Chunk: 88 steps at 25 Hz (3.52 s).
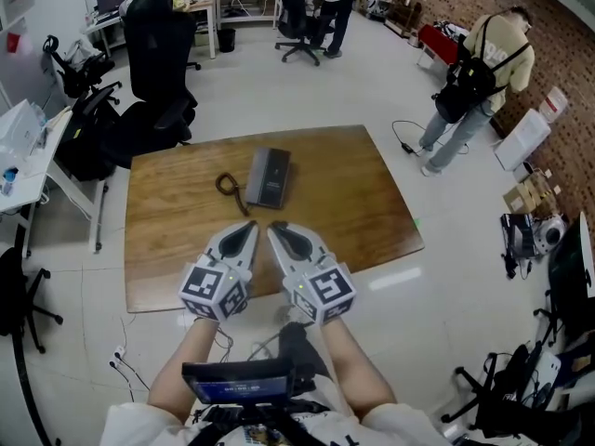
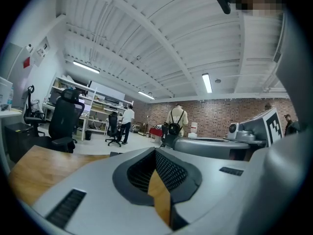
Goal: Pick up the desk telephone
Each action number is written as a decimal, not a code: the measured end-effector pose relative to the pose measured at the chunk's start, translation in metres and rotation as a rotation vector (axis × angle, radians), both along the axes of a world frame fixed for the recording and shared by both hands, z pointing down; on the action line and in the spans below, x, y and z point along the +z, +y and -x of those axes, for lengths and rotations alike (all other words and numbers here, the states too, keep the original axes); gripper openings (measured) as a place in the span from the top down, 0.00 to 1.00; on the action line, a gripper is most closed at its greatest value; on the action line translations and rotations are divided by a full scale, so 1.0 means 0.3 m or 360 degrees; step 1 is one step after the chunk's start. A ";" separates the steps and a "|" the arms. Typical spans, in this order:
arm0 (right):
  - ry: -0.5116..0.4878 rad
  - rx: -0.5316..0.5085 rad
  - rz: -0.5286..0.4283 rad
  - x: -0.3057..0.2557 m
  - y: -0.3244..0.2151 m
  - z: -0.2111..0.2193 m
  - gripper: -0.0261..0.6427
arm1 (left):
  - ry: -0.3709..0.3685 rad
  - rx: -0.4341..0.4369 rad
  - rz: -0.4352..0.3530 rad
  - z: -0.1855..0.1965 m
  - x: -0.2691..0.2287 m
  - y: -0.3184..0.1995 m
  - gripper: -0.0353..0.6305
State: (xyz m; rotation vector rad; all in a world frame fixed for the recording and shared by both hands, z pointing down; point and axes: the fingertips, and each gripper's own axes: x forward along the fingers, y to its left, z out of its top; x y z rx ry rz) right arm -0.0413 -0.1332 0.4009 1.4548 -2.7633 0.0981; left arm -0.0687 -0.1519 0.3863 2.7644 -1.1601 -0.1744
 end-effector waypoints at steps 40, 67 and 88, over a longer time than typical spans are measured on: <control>-0.0830 -0.0227 0.1002 0.655 -0.800 -0.320 0.57 | -0.0114 -0.0103 0.0241 -0.196 0.239 -0.618 0.96; -0.0710 -0.0369 0.1453 0.769 -0.961 -0.250 0.50 | -0.0089 -0.0191 0.0290 -0.169 0.287 -0.727 0.96; -0.0959 -0.0435 0.1338 0.707 -0.966 -0.243 0.71 | -0.0091 -0.0213 0.0304 -0.157 0.294 -0.739 0.96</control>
